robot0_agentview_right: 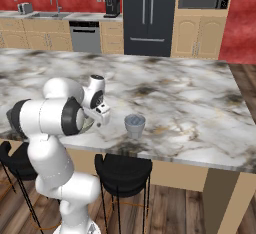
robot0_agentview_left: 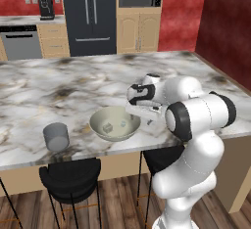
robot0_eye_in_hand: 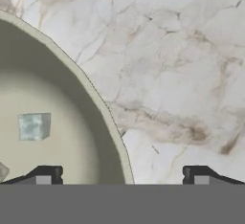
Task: There are four ice cubes in the ice bowl. Place two ice cubes in each glass of water.
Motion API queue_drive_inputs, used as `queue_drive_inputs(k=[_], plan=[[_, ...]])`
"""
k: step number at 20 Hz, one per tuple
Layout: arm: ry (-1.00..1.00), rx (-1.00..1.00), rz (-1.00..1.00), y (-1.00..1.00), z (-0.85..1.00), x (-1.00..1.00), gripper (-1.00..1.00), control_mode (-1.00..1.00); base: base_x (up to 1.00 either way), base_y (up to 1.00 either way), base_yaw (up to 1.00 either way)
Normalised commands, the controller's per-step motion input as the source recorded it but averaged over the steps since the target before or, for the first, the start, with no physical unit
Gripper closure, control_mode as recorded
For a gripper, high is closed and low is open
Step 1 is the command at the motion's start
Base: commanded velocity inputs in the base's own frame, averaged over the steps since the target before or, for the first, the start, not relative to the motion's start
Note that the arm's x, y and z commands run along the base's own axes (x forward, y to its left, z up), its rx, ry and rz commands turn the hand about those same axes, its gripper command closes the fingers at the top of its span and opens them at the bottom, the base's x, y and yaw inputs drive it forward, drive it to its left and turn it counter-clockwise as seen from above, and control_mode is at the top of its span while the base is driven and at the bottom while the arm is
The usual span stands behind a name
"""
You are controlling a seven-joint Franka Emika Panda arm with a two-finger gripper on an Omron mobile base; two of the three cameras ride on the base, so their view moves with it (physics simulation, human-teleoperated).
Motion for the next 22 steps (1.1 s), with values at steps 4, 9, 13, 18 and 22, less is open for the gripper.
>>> queue_drive_inputs(k=[4, 9, 13, 18, 22], plan=[[0.00, 0.00, 0.07, 0.22, -0.42, 0.00, -1.00, -1.00, 0.00, 0.00, 0.00], [0.00, 0.00, 0.07, 0.11, -0.28, 0.00, -1.00, -1.00, 0.00, 0.00, 0.00], [0.00, 0.00, 0.05, 0.00, -0.18, 0.00, -1.00, -1.00, 0.00, 0.00, 0.00], [0.00, 0.00, 0.00, 0.00, 0.00, 0.00, 1.00, -1.00, 0.00, 0.00, 0.00], [-0.10, 0.00, 0.00, 0.00, 0.27, -0.05, 1.00, -1.00, 0.00, 0.00, 0.00]])
